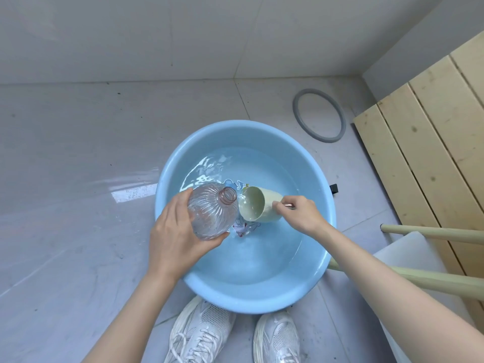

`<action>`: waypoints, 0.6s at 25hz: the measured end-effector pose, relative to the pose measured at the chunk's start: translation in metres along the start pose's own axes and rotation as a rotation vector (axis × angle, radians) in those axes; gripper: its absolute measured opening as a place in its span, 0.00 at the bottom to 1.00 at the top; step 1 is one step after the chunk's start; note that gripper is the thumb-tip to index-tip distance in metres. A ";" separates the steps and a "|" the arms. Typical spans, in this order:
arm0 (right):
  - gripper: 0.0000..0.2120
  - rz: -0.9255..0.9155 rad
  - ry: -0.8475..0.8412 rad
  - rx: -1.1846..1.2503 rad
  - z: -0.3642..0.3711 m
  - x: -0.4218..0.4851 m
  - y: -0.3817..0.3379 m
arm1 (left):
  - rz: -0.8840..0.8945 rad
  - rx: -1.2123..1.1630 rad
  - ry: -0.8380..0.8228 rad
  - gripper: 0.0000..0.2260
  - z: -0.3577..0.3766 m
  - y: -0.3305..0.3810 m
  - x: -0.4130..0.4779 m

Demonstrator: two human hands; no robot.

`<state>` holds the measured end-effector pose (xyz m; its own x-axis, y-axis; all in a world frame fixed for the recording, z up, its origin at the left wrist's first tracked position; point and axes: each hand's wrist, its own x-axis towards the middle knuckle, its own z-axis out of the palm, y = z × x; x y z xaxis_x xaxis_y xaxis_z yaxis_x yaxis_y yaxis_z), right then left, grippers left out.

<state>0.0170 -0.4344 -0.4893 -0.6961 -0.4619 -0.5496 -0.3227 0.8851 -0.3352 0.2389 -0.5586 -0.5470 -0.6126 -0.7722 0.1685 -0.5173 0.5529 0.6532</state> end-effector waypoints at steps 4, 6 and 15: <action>0.14 0.054 -0.034 0.226 -0.011 -0.016 0.021 | 0.002 0.008 0.006 0.45 -0.001 0.000 0.000; 0.15 0.060 -0.010 0.281 -0.013 -0.024 0.031 | 0.009 0.013 0.015 0.44 -0.001 0.001 0.001; 0.14 0.005 0.052 0.756 -0.032 -0.075 0.037 | 0.028 0.074 -0.015 0.44 0.000 0.000 0.000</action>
<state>0.0366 -0.3650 -0.4357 -0.7319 -0.4380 -0.5220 0.1955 0.5989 -0.7766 0.2390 -0.5589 -0.5471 -0.6364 -0.7514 0.1743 -0.5423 0.5966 0.5916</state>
